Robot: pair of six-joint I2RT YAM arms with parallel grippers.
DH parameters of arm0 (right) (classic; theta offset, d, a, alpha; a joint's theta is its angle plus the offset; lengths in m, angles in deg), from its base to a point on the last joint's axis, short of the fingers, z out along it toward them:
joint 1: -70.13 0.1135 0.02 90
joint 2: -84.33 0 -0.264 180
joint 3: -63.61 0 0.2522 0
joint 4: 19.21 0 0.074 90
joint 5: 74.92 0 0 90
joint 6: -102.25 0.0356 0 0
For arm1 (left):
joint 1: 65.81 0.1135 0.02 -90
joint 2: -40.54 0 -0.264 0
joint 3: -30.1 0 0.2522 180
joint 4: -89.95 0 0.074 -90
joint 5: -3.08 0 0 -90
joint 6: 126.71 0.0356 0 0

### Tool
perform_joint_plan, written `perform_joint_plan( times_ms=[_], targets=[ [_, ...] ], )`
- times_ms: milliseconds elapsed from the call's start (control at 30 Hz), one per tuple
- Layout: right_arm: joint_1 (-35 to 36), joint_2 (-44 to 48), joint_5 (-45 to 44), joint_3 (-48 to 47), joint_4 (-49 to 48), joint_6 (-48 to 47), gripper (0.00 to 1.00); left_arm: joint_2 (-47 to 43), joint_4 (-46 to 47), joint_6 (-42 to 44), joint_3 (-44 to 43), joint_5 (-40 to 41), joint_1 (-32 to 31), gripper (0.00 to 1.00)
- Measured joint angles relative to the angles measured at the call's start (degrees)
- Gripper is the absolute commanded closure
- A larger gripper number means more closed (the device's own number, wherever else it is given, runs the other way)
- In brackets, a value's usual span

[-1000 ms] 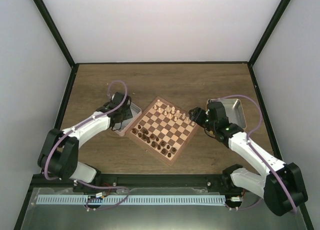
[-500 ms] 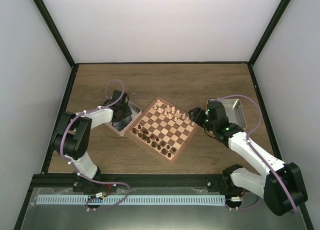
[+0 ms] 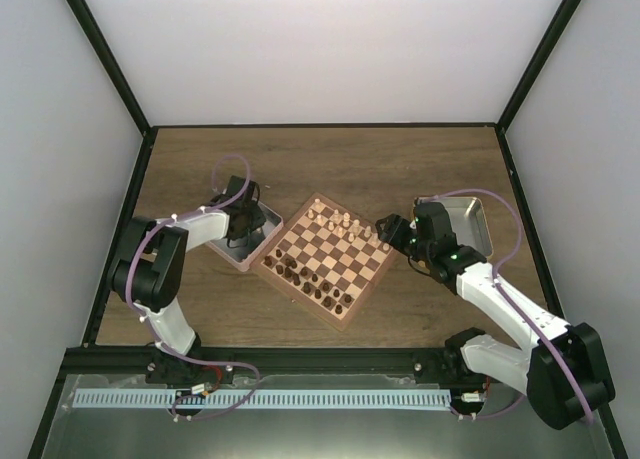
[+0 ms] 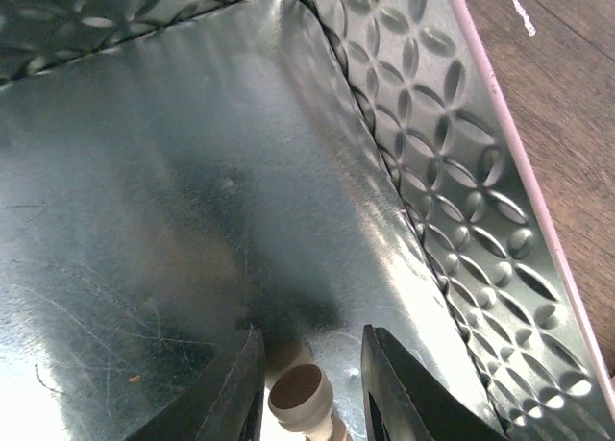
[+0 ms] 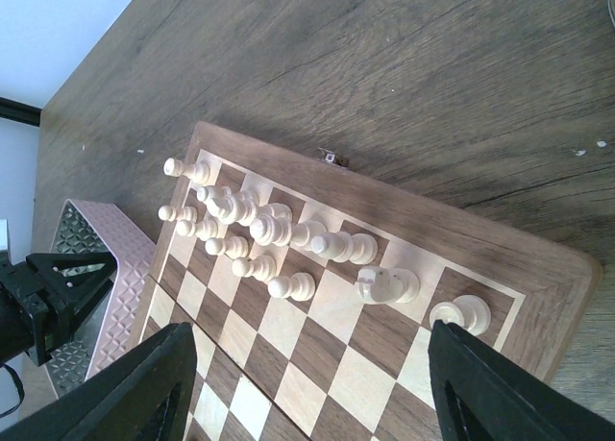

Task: Set up the chess pieces on the board
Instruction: Pick up the chess piece from the storage box.

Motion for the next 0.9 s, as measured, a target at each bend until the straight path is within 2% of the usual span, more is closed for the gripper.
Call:
perform_joint_plan(
  times_ms=[367,700,900],
  targets=[
    [0.0,0.0,0.5,0.0,-0.4,0.0,0.33,0.0,-1.8,-1.7,-0.6,-0.4,0.0,0.69],
    [0.0,1.1,0.5,0.1,-0.9,-0.1,0.33,0.6,-4.6,-3.5,-2.0,-0.3,-0.1,0.81],
    [0.0,1.1,2.1,0.1,-1.6,-1.4,0.31,1.1,-4.8,-3.3,-2.6,-0.1,-0.1,0.82]
  ],
)
